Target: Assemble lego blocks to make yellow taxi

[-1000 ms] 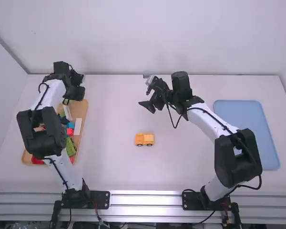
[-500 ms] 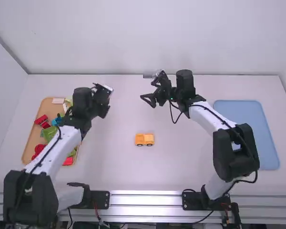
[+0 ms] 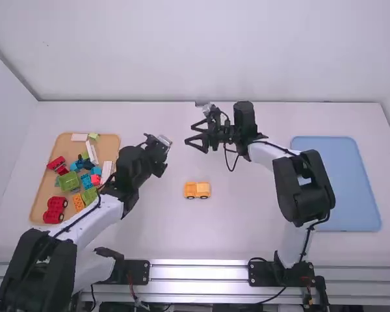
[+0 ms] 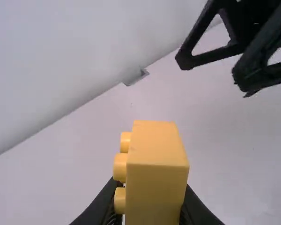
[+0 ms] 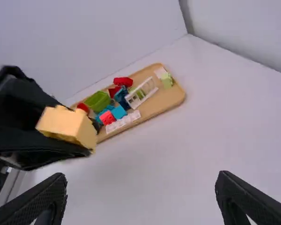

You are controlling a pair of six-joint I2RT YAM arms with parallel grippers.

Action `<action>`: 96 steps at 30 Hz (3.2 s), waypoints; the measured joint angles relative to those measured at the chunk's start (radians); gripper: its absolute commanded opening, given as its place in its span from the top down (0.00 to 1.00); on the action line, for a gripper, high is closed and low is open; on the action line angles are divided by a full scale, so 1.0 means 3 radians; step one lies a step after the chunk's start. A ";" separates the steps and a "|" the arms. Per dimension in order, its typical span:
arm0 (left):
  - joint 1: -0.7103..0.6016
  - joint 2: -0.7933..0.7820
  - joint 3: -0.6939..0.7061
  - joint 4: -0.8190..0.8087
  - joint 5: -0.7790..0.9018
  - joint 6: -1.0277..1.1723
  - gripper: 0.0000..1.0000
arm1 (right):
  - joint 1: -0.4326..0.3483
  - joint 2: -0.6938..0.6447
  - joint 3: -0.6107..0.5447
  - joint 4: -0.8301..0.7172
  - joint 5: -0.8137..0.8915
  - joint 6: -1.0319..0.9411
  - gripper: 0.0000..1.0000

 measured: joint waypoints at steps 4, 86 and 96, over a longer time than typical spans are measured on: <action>-0.0001 0.0097 0.0000 0.0150 0.0058 -0.0174 0.77 | -0.0079 -0.0047 -0.0004 0.0023 -0.0121 -0.0037 0.15; 0.0320 0.1219 0.0752 0.0421 0.3902 -0.0234 0.18 | -0.0034 -0.0493 -0.0430 0.0050 -0.1260 -0.0991 0.85; 0.0247 0.1219 0.0752 0.0491 0.3719 -0.0301 0.48 | 0.0019 -0.0493 -0.0430 0.0055 -0.1169 -0.0944 0.87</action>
